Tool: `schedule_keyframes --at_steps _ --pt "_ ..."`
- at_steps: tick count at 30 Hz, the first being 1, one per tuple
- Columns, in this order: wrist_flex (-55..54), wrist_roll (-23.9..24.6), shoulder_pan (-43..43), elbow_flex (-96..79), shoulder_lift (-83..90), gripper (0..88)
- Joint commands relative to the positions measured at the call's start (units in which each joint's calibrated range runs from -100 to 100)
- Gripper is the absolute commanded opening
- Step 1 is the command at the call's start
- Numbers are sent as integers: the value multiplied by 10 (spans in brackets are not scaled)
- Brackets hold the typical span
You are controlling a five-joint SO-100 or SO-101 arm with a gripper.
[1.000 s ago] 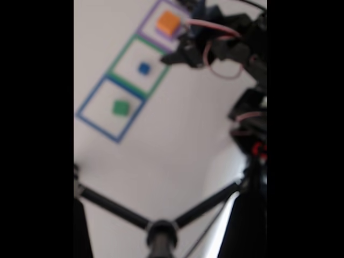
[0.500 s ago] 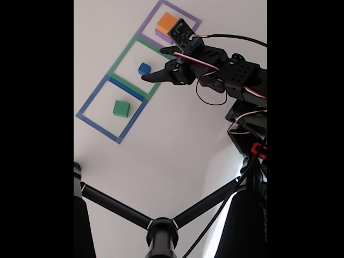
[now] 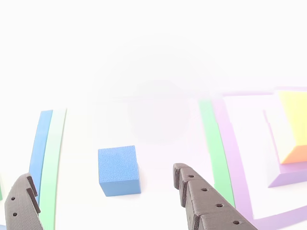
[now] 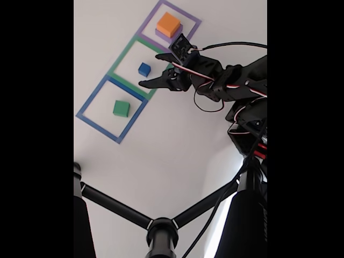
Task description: Tower of hanoi
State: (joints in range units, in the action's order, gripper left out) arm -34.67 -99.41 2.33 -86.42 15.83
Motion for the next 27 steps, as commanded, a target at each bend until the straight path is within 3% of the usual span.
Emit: schedule_keyframes --at_steps 1,27 --pt "-50 -6 -6 18 -37 325" --pt "-171 -6 -16 115 -244 295"
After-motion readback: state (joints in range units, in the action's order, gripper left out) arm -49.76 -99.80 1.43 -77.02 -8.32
